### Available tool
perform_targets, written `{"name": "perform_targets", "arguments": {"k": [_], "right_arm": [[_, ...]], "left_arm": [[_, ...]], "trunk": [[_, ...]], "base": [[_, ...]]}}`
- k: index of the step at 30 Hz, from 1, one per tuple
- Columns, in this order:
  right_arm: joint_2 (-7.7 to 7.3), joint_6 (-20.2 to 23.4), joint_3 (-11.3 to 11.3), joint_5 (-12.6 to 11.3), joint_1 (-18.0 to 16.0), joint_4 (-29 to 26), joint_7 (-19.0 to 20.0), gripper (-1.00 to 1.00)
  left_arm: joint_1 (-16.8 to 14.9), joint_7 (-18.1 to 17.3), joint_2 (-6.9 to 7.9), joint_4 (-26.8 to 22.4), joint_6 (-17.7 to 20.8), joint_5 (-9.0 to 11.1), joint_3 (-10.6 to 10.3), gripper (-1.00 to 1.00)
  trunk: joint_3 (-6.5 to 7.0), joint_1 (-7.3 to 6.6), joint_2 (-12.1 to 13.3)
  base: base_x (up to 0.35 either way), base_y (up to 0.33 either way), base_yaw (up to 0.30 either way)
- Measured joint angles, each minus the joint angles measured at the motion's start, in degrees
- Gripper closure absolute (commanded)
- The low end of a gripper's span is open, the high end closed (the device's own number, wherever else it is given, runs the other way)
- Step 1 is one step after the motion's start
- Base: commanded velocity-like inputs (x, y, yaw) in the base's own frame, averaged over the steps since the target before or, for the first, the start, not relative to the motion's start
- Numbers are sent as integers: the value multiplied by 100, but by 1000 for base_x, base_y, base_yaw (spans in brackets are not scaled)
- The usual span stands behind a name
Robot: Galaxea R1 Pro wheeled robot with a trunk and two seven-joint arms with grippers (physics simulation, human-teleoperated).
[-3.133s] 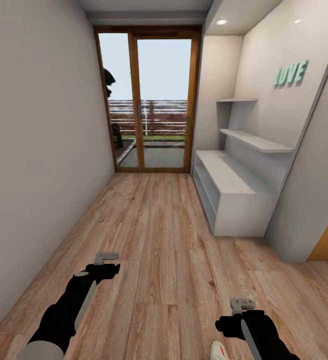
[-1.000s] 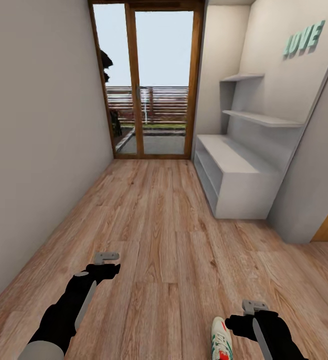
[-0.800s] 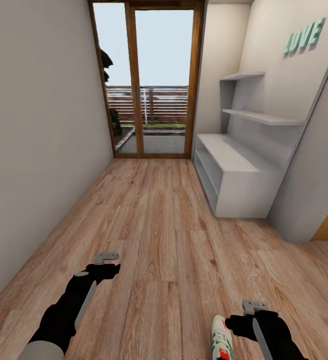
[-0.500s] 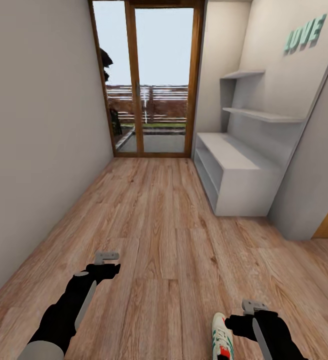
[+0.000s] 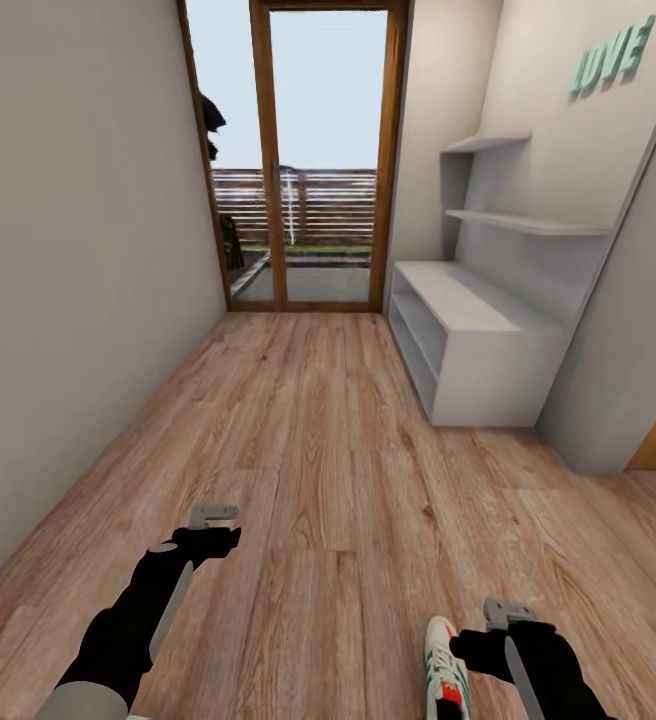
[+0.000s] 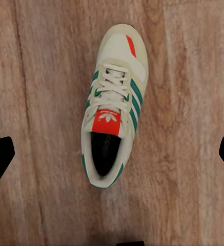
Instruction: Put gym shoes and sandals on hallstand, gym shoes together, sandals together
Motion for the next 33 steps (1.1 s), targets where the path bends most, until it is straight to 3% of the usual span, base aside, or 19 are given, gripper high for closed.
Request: {"name": "perform_targets", "arguments": {"k": [9,23,33], "right_arm": [[0,0,2,0,0,-5,0,-100],[0,1,1,1,-1,-9,-1,-100],[0,0,-1,0,-1,-9,0,-100]], "left_arm": [[0,1,0,0,1,0,0,-100],[0,-6,0,0,2,1,0,-100],[1,-7,0,0,0,0,0,-100]], "trunk": [[-162,198,-361],[-471,235,-381],[-472,234,-382]], "base": [[0,0,0],[0,0,78],[0,0,11]]}}
